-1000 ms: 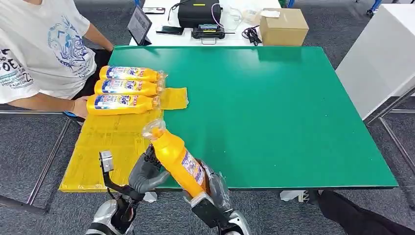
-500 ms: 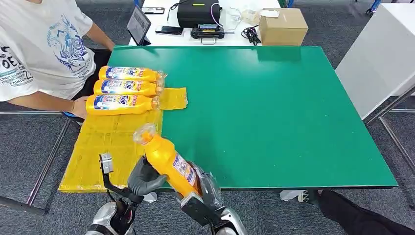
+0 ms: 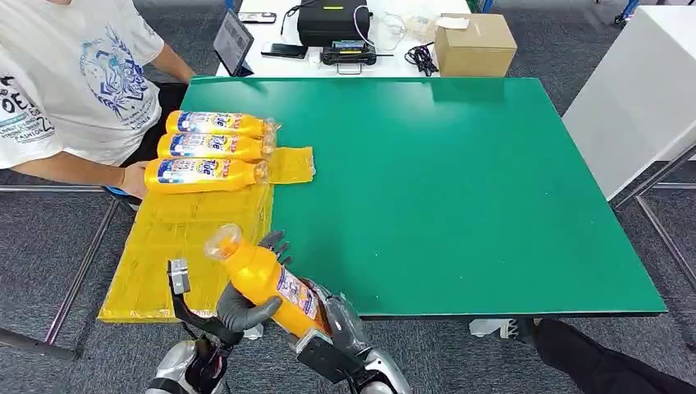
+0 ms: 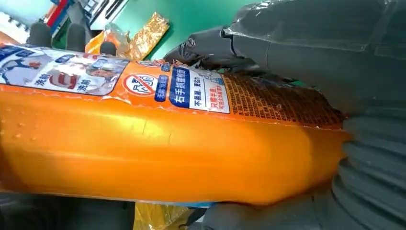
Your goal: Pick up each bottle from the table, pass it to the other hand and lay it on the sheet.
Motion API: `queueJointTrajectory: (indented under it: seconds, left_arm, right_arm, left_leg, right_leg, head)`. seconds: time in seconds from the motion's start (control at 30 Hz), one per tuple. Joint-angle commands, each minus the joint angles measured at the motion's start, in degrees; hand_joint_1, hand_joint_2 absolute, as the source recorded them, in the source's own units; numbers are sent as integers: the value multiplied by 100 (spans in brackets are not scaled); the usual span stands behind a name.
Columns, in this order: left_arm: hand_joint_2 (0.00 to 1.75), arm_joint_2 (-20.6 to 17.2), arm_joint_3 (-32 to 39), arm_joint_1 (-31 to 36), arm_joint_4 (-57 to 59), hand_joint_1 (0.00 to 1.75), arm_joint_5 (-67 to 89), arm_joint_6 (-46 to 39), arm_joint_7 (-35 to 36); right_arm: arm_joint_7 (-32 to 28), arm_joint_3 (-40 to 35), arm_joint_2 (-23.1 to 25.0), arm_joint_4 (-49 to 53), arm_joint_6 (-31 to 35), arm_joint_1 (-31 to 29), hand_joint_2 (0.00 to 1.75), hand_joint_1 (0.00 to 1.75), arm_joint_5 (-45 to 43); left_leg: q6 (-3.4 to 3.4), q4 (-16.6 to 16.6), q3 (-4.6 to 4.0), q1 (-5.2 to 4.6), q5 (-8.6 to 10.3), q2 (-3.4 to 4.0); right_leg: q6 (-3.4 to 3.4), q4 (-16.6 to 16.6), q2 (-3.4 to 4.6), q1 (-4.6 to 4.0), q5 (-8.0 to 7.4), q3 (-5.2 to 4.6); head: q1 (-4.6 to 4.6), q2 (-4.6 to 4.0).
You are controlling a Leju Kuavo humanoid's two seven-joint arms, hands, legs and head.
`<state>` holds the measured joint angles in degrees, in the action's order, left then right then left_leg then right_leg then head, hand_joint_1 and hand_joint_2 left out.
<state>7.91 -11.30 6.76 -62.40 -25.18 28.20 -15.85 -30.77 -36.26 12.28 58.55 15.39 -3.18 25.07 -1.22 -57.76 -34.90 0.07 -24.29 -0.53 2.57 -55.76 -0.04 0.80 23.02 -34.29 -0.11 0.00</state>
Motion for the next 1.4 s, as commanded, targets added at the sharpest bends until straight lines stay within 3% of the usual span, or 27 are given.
queueJointTrajectory:
  seconds: [0.03,0.1,0.13,0.17,0.63,0.8,0.83,1.37,1.4]
  left_arm:
    - [175,-245,-498,-74,-112,0,62,-2,232]
    - [175,-244,-565,-106,-133,0,73,-10,212]
    - [175,-226,-581,-125,-159,17,81,-41,143]
    - [175,-197,-553,-141,-187,175,68,-93,117]
    - [175,-171,-456,-197,-235,175,14,-105,19]
    - [175,-215,-397,-239,-357,175,-1,-174,59]
    - [175,-214,-382,-233,-380,175,-4,-185,57]
    - [175,-192,-146,-221,-548,175,16,-514,8]
    - [175,-203,-78,-197,-624,175,63,-634,-4]
  right_arm:
    - [25,-240,82,-468,-121,-199,175,175,54]
    - [25,-260,104,-579,-121,-228,175,175,74]
    - [6,-272,113,-640,-101,-232,175,175,68]
    - [1,-294,101,-654,-113,-228,175,175,64]
    - [23,-312,63,-654,-76,-210,175,175,100]
    - [2,-278,44,-406,-131,-169,175,175,41]
    - [7,-277,46,-386,-133,-168,175,175,41]
    - [-8,-135,76,-286,4,-123,175,175,-58]
    - [10,-85,85,-218,25,-114,175,49,-101]
  left_leg:
    - [8,2,31,7,-15,14]
    - [7,5,27,4,-11,14]
    - [6,4,22,3,-9,11]
    - [8,3,32,4,-14,13]
    - [5,3,14,3,-6,5]
    - [17,-4,66,13,-38,19]
    - [7,1,19,3,-11,9]
    - [10,-2,34,7,-20,11]
    - [6,0,12,4,-8,5]
  right_leg:
    - [-13,5,10,-8,10,29]
    - [-10,6,11,-5,7,24]
    - [-8,4,8,-3,6,19]
    - [-11,3,9,-6,11,29]
    - [-7,4,2,-3,5,13]
    - [-25,-3,10,-16,33,62]
    - [-9,0,5,-4,9,16]
    - [-15,-1,6,-9,16,32]
    - [-9,0,2,-4,7,12]
  head:
    - [0,0]
    - [0,0]
    - [0,0]
    - [2,0]
    - [0,0]
    - [2,0]
    - [0,0]
    - [2,0]
    - [2,0]
